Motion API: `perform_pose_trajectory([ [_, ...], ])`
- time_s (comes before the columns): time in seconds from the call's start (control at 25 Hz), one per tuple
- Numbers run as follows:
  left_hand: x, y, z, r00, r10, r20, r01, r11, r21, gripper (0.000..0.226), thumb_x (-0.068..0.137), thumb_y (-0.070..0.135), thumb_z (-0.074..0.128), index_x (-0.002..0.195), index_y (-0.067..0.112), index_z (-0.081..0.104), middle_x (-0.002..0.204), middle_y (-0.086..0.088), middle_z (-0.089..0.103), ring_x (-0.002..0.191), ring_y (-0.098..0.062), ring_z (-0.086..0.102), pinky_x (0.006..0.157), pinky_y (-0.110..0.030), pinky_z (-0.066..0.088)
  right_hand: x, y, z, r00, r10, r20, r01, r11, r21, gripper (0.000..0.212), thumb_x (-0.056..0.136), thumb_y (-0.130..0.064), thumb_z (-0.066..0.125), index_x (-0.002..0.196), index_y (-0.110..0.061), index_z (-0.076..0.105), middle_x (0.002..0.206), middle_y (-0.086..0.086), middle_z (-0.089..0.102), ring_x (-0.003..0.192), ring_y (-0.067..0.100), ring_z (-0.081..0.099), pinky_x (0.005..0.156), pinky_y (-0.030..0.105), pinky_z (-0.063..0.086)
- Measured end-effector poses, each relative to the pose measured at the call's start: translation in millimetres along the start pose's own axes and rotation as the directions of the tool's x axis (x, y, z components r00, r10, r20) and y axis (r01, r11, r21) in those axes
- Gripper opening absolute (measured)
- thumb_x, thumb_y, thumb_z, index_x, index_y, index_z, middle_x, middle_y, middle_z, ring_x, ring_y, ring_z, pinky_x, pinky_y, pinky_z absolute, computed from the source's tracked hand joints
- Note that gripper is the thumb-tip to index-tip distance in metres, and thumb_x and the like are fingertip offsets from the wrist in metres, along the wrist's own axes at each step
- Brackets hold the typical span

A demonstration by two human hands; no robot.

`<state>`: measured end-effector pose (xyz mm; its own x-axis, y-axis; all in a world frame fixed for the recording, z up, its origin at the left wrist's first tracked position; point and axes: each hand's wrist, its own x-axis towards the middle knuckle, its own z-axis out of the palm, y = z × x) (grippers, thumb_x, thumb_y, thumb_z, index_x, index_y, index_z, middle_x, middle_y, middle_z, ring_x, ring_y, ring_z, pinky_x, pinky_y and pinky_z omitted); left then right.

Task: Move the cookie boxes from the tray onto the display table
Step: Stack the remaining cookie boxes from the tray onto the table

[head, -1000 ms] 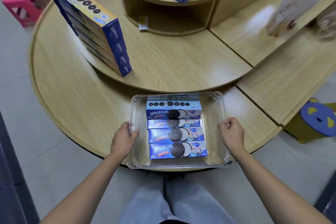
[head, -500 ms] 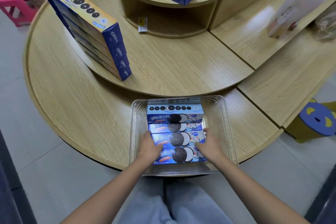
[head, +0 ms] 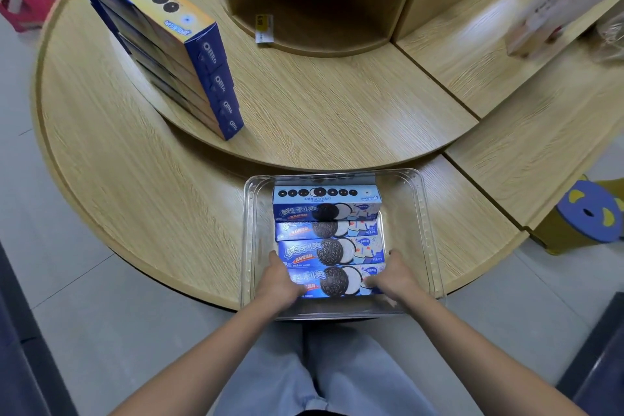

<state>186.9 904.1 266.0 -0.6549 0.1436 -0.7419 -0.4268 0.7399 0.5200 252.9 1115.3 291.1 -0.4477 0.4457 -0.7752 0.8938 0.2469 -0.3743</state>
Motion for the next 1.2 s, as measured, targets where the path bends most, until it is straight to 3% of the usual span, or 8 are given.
perform_pose_trajectory([
  [0.2,-23,3,-8,0.998,0.027,-0.059,-0.03,0.998,-0.052,0.057,0.052,0.037,0.084,0.097,0.01,0.063,0.102,-0.008,0.071,0.094,-0.025,0.067,0.083,-0.038,0.054,-24,-21,-27,0.996,0.031,0.083,-0.03,0.999,-0.014,0.052,0.059,-0.016,0.077,0.095,-0.005,0.042,0.078,0.006,0.063,0.077,0.026,0.069,0.076,0.042,0.058],
  [0.36,-49,14,-24,0.994,0.043,-0.101,-0.068,0.965,-0.254,0.059,0.044,0.04,0.086,0.093,0.02,0.06,0.095,0.001,0.072,0.087,-0.018,0.068,0.084,-0.037,0.054,-41,-23,-47,0.994,-0.057,0.098,0.043,0.99,0.136,0.05,0.07,-0.007,0.077,0.106,-0.011,0.044,0.077,-0.002,0.055,0.062,0.011,0.057,0.052,0.018,0.048],
  [0.64,-72,24,-86,0.965,0.189,-0.181,-0.244,0.899,-0.363,0.072,0.036,0.033,0.086,0.097,0.03,0.049,0.102,0.005,0.062,0.089,-0.022,0.065,0.079,-0.04,0.056,-18,-25,-37,0.991,-0.019,0.132,-0.027,0.941,0.339,0.046,0.078,-0.034,0.069,0.113,-0.012,0.049,0.106,0.012,0.067,0.089,0.022,0.059,0.085,0.042,0.048],
  [0.76,-81,14,-101,0.962,0.234,-0.14,-0.268,0.905,-0.33,0.074,0.033,0.036,0.085,0.097,0.03,0.049,0.102,0.01,0.061,0.09,-0.018,0.064,0.076,-0.032,0.053,5,-20,-18,0.997,0.003,0.078,-0.03,0.936,0.35,0.065,0.078,-0.019,0.071,0.13,-0.006,0.035,0.109,0.01,0.056,0.095,0.022,0.053,0.075,0.034,0.046],
  [0.84,-85,8,-106,0.963,0.242,-0.121,-0.269,0.9,-0.342,0.075,0.031,0.039,0.083,0.097,0.03,0.05,0.105,0.008,0.06,0.09,-0.016,0.063,0.074,-0.027,0.052,16,-16,-6,0.994,0.018,0.106,-0.055,0.931,0.36,0.063,0.073,-0.012,0.075,0.123,-0.002,0.039,0.115,0.012,0.059,0.094,0.023,0.056,0.066,0.03,0.045],
  [0.92,-87,1,-108,0.965,0.236,-0.115,-0.262,0.889,-0.375,0.073,0.031,0.037,0.083,0.097,0.028,0.05,0.107,0.004,0.059,0.09,-0.017,0.063,0.072,-0.03,0.054,28,-11,4,0.996,0.03,0.085,-0.057,0.94,0.336,0.062,0.064,-0.01,0.08,0.116,-0.002,0.046,0.115,0.016,0.064,0.094,0.024,0.061,0.074,0.034,0.05],
  [1.04,-85,-6,-109,0.967,0.228,-0.11,-0.253,0.88,-0.402,0.073,0.033,0.034,0.085,0.097,0.026,0.051,0.109,-0.001,0.059,0.092,-0.02,0.063,0.076,-0.042,0.056,43,-7,14,1.0,0.007,-0.005,-0.005,0.963,0.269,0.065,0.053,-0.019,0.085,0.108,-0.006,0.051,0.105,0.012,0.068,0.091,0.026,0.065,0.083,0.042,0.054],
  [1.2,-81,-11,-110,0.967,0.235,-0.099,-0.255,0.875,-0.412,0.075,0.032,0.033,0.085,0.098,0.024,0.05,0.109,-0.002,0.059,0.088,-0.016,0.061,0.073,-0.037,0.056,51,-6,15,0.999,0.003,-0.047,0.007,0.977,0.212,0.069,0.041,-0.03,0.089,0.098,-0.009,0.055,0.096,0.008,0.069,0.087,0.026,0.066,0.081,0.045,0.055],
])
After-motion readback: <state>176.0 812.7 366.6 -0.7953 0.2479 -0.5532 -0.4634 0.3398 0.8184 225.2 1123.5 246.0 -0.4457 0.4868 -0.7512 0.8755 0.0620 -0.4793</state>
